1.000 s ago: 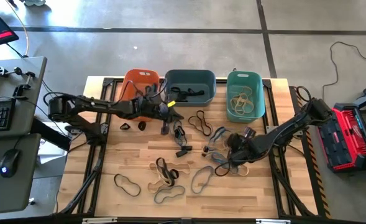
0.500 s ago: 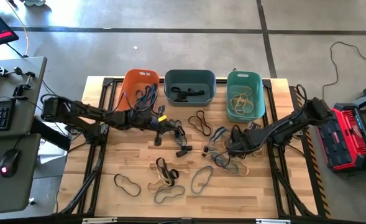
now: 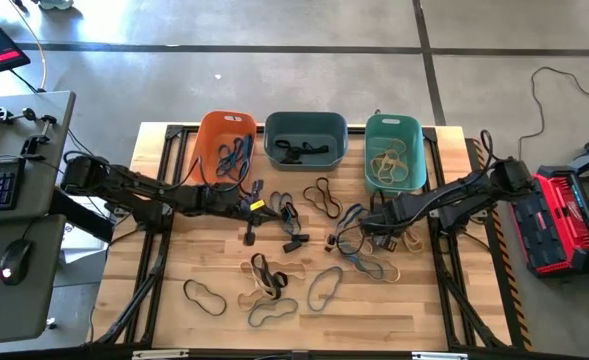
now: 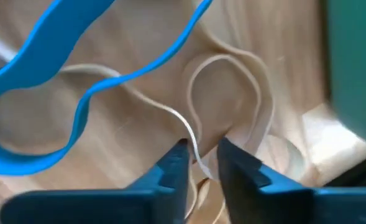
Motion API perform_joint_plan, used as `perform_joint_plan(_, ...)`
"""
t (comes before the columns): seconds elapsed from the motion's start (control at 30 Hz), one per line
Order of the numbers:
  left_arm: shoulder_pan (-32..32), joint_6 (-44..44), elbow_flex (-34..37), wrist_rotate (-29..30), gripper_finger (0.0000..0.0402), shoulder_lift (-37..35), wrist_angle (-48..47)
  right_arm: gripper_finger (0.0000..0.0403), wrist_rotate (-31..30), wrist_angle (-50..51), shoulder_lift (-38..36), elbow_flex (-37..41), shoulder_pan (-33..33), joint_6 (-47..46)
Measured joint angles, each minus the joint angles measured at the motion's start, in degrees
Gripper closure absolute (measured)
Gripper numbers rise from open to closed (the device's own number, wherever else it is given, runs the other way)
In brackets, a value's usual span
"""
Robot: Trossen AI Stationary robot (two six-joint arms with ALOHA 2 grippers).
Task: Sort rubber bands into baskets
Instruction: Put the brown rubber band into the green bin
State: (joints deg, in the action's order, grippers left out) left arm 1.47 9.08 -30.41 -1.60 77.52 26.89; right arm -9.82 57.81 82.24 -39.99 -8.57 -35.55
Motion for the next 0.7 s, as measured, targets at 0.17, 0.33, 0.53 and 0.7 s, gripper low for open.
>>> perform_joint_plan(0.17, 0.9, 0.5, 0.0, 1.2, 0.0401, 0.0, 0.0, 0.0395, 2.9, 0.0, 0.0, -0.5, 0.1, 1.1)
perform_joint_plan(0.33, 0.9, 0.5, 0.0, 1.3, 0.0401, 0.0, 0.0, 0.0394, 3.1, 1.8, -0.1, -4.4, -1.8, 0.7)
perform_joint_plan(0.53, 0.9, 0.2, 0.0, 1.3, 0.0401, 0.0, 0.0, 0.04, 3.1, 7.3, -0.1, -11.3, -4.2, -0.2)
perform_joint_plan(0.7, 0.9, 0.2, 0.0, 1.3, 0.0401, 0.0, -0.1, 0.0398, 1.4, 9.8, -0.2, -16.3, -6.2, -0.5)
